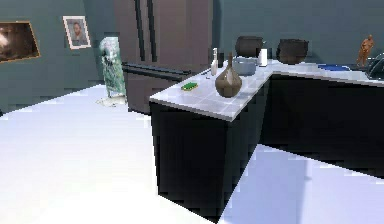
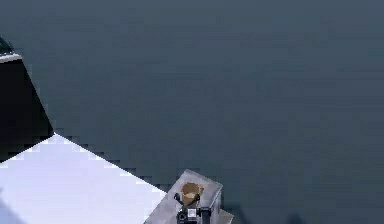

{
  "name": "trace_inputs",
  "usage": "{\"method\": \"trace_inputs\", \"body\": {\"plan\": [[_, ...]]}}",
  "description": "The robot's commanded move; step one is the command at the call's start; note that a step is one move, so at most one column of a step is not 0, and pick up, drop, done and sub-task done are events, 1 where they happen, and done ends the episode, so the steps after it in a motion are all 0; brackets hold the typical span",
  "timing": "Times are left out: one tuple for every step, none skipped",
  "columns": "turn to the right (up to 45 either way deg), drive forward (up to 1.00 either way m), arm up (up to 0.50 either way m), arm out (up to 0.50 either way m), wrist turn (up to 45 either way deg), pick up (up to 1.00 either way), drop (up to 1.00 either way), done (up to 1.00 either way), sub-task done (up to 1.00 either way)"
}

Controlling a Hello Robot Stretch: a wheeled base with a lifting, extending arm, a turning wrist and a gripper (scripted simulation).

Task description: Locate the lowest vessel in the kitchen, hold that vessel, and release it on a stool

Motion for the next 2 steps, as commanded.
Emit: {"method": "trace_inputs", "body": {"plan": [[0.0, 0.00, 0.00, -0.08, 0.0, 0.00, 0.00, 0.00, 0.00], [0.0, 0.00, 0.00, 0.00, 0.0, 0.00, 0.00, 1.00, 0.00]]}}
